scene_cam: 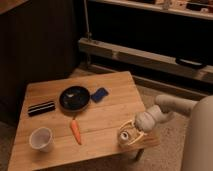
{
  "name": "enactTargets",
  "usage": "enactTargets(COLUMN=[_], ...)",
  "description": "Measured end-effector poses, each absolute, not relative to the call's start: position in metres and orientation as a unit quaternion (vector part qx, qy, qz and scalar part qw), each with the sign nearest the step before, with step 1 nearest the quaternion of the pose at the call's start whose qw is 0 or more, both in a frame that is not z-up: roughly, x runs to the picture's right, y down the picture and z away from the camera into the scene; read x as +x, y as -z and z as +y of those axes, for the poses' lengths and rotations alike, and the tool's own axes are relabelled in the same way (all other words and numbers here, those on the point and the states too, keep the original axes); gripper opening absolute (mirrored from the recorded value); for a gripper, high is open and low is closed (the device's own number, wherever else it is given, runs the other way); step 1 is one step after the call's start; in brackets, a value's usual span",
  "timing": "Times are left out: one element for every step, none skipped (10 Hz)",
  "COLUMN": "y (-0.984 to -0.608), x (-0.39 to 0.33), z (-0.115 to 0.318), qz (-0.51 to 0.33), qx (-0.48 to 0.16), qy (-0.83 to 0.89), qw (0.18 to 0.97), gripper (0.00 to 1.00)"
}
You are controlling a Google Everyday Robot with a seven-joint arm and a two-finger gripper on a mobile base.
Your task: Stand the bottle upright
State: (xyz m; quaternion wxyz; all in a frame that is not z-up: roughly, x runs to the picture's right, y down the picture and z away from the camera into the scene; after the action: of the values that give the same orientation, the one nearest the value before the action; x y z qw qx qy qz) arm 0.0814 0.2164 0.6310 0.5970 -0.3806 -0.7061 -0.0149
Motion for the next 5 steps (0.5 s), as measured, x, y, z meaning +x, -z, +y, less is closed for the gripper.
enactTargets(y=[-0.6324,-0.6342,-0.6355,-0.6364,-0.6374], x=[0.0809,0.0800,0.0792,0.0789,0.0785], z=[0.2176,0.2190,0.2198,0.2207,0.2212], qz=[-0.708,-0.710,-0.713,-0.716,-0.717], qx=[-0.383,-0.386,-0.389,-0.390,-0.392], qy=[0.013,0.011,0.008,0.006,0.005], qw=[0.594,0.588,0.583,0.579,0.576], gripper=[0.37,0.37,0.37,0.37,0.37])
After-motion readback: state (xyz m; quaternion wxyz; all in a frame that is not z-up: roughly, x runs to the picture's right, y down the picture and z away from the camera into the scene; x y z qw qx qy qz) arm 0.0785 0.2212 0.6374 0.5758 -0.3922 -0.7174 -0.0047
